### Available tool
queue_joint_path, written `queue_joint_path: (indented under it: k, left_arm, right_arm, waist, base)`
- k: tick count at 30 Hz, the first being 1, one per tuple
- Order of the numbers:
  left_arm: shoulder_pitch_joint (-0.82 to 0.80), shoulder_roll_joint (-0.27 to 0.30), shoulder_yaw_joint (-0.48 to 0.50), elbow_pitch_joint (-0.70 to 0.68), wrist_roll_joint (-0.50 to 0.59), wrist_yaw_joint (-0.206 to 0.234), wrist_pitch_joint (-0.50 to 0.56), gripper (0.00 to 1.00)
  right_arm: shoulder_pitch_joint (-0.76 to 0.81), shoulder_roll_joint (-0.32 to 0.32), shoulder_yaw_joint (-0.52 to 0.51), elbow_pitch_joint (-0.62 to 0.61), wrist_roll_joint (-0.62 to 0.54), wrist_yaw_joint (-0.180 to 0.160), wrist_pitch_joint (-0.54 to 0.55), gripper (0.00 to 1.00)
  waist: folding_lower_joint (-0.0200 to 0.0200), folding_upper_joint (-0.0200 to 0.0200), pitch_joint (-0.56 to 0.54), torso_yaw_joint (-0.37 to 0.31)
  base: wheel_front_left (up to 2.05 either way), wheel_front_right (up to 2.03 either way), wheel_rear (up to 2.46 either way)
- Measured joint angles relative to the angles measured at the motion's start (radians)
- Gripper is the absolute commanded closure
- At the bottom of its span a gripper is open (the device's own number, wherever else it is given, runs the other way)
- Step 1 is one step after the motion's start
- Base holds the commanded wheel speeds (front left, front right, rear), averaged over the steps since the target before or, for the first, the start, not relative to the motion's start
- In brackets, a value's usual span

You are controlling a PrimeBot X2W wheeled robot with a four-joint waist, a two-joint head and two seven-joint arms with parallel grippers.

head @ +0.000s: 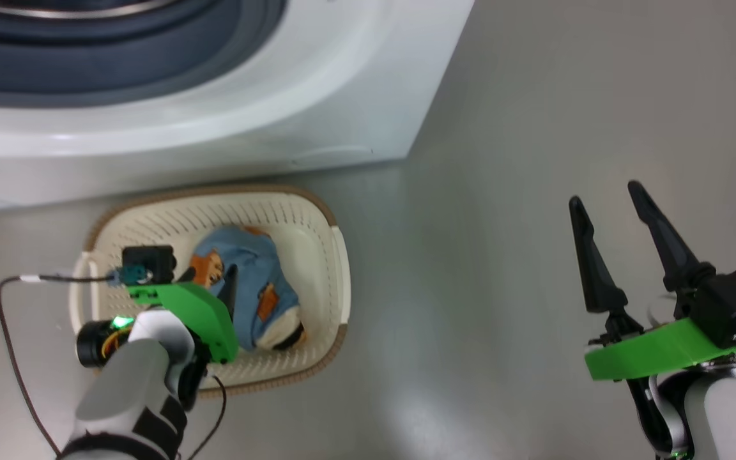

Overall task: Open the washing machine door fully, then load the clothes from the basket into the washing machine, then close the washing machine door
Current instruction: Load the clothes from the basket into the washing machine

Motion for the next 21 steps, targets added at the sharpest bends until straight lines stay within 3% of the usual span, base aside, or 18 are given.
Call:
queue_joint_path:
  k: [9,21]
  left_arm:
    - [-0.134,0.014,0.042,0.134,-0.052,-0.017,0.073,0.00]
    - [-0.232,0.068,0.092,0.161,-0.113,0.004,0.160,0.00]
  right_arm:
    - [-0.092,-0.002,0.034,-0.003,0.009,0.000,-0.035,0.00]
    - [-0.116,0.005,0.041,-0.005,0.016,0.000,-0.061,0.00]
  waist:
    - [-0.0001,0.0000,0.198,-0.042]
    - [-0.0002,0.0000,0.394,-0.112]
  base:
    - [0.00,0.00,0.00]
    - [0.00,0.00,0.00]
